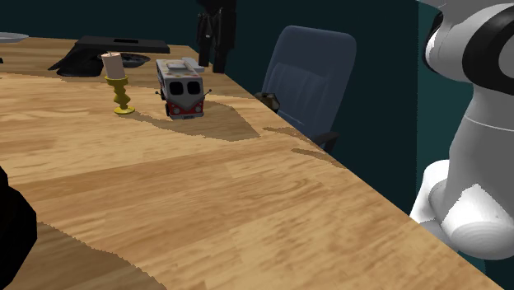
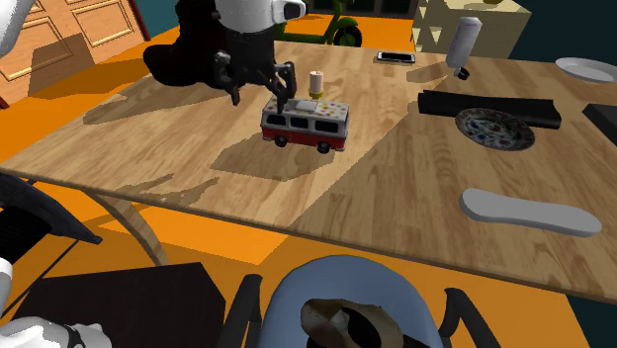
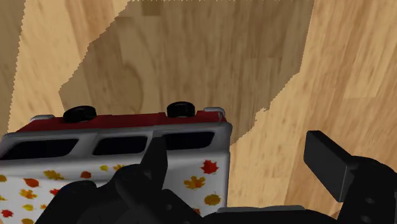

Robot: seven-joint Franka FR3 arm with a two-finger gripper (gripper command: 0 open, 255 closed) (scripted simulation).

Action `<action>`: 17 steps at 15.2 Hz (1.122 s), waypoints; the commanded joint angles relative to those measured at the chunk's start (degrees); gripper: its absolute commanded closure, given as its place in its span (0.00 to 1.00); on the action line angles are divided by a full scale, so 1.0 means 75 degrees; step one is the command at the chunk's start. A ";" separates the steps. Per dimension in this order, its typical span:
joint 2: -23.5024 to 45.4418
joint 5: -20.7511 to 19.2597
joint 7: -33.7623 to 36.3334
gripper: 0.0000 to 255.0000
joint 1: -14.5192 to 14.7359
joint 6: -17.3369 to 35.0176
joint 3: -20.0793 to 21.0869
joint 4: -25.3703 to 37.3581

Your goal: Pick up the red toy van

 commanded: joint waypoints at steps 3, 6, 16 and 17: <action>-0.0202 0.0032 -0.0118 0.00 -0.0013 0.0445 0.0001 -0.0654; -0.0341 0.0051 -0.0174 0.00 -0.0024 0.0765 -0.0005 -0.1115; -0.0339 0.0051 -0.0178 1.00 -0.0024 0.0781 -0.0006 -0.1130; -0.0341 0.0051 -0.0174 1.00 -0.0024 0.0765 -0.0006 -0.1115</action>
